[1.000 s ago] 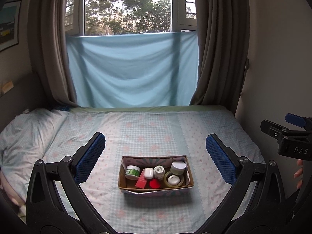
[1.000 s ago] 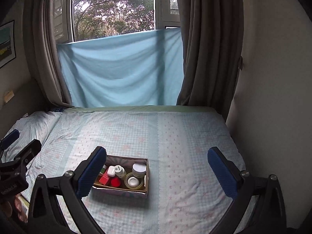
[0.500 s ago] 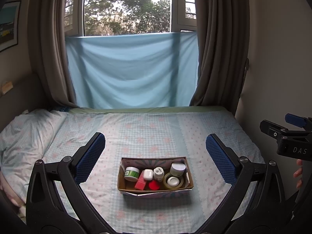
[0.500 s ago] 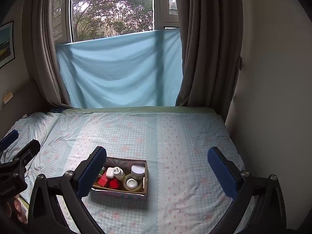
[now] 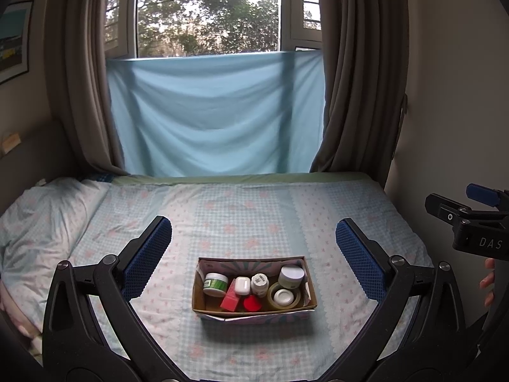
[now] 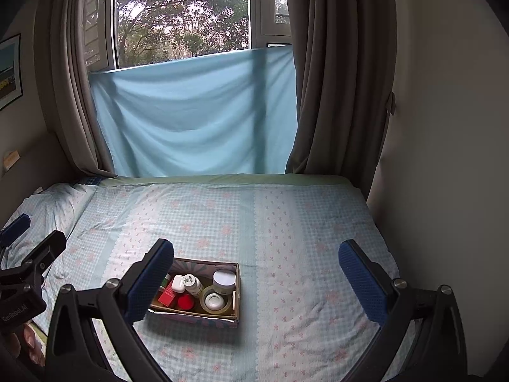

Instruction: Organize rigid objects

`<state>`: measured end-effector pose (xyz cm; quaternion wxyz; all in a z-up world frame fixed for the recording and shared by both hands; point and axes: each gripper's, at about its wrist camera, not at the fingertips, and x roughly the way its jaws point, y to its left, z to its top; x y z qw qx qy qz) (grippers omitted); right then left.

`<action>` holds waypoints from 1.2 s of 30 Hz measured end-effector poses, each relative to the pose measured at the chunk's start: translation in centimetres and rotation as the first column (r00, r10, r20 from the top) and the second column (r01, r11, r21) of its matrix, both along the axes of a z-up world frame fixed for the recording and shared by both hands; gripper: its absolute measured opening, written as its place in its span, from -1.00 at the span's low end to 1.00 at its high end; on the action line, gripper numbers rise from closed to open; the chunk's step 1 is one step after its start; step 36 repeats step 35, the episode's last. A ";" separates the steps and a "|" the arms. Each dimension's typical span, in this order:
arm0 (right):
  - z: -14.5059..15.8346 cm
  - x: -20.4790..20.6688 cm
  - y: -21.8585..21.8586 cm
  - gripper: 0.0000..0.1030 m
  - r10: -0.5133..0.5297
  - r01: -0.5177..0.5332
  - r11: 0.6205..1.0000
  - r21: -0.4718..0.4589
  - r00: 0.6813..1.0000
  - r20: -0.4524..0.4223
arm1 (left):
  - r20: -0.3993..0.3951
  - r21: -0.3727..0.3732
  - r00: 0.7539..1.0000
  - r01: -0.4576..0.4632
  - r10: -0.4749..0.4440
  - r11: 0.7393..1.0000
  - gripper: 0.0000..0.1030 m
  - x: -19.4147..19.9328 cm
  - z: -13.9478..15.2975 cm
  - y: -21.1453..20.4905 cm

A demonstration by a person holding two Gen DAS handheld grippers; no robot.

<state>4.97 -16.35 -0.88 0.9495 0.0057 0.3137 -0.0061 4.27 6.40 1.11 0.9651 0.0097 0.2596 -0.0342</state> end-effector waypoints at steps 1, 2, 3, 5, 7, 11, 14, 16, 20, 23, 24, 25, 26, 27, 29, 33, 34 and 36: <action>0.0 0.1 0.0 1.00 -0.002 0.002 1.000 0.001 1.000 0.000 | 0.000 0.000 1.000 0.000 0.000 1.000 0.99 0.1 0.0 0.0; 0.0 0.2 -0.1 1.00 -0.003 0.003 1.000 0.001 1.000 0.000 | 0.000 0.000 1.000 0.000 0.000 1.000 0.99 0.1 0.0 0.0; 0.1 0.3 -0.1 1.00 -0.003 0.003 1.000 0.001 1.000 -0.001 | 0.000 0.001 1.000 -0.001 0.001 1.000 0.99 0.1 0.0 0.0; 0.1 0.4 -0.1 1.00 -0.004 0.004 1.000 0.000 1.000 -0.001 | 0.001 0.002 1.000 -0.001 0.001 1.000 0.99 0.1 -0.1 0.0; 0.1 0.5 -0.1 1.00 -0.004 0.004 1.000 0.000 1.000 -0.001 | 0.003 0.004 1.000 -0.002 0.002 1.000 0.99 0.2 -0.1 -0.1; 0.2 0.5 -0.2 1.00 -0.006 0.006 1.000 -0.001 1.000 0.002 | 0.002 0.005 1.000 -0.001 0.001 1.000 0.99 0.4 -0.2 -0.2; 0.2 0.5 -0.2 1.00 -0.008 0.008 1.000 -0.002 1.000 0.003 | 0.003 0.010 1.000 0.000 0.000 1.000 0.99 0.4 -0.2 -0.2; 0.2 0.5 -0.2 1.00 -0.009 0.009 1.000 -0.003 1.000 0.003 | 0.010 0.020 1.000 -0.005 0.005 1.000 0.99 0.3 -0.2 -0.3; 0.2 0.4 -0.2 1.00 -0.011 0.011 1.000 -0.005 1.000 0.005 | 0.033 0.035 0.999 -0.001 -0.001 0.999 0.99 0.1 0.0 -0.6; 0.2 0.4 -0.2 1.00 -0.011 0.011 1.000 -0.005 1.000 0.005 | 0.053 0.034 0.999 -0.009 0.007 0.999 0.99 -0.3 0.1 -0.7; 0.2 0.4 -0.2 1.00 -0.011 0.011 1.000 -0.005 1.000 0.006 | 0.060 0.034 0.998 -0.013 0.011 0.999 0.99 -0.4 0.2 -0.6; 0.2 0.5 -0.3 1.00 -0.012 0.012 1.000 -0.006 1.000 0.007 | 0.066 0.036 0.998 -0.017 0.014 0.999 0.99 -0.5 0.2 -0.6; 0.2 0.5 -0.3 1.00 -0.011 0.011 1.000 -0.006 1.000 0.006 | 0.071 0.039 0.997 -0.022 0.019 0.999 0.99 -0.5 0.2 -0.6; 0.2 0.5 -0.3 1.00 -0.011 0.011 1.000 -0.006 1.000 0.007 | 0.075 0.043 0.997 -0.024 0.021 0.999 0.99 -0.6 0.3 -0.7; 0.2 0.5 -0.3 1.00 -0.011 0.011 1.000 -0.005 1.000 0.006 | 0.081 0.052 0.996 -0.031 0.027 0.998 0.99 -0.6 0.3 -0.7; 0.2 0.5 -0.3 1.00 -0.011 0.011 1.000 -0.005 1.000 0.006 | 0.084 0.037 0.996 -0.038 0.035 0.999 0.99 -0.8 0.3 -0.3; 0.2 0.5 -0.3 1.00 -0.010 0.010 1.000 -0.005 1.000 0.006 | 0.089 0.028 0.995 -0.038 0.035 0.999 0.99 -1.0 0.3 -0.1; 0.2 0.4 -0.3 1.00 -0.010 0.010 1.000 -0.005 1.000 0.007 | 0.088 0.020 0.995 -0.038 0.036 0.999 0.99 -1.0 0.3 0.0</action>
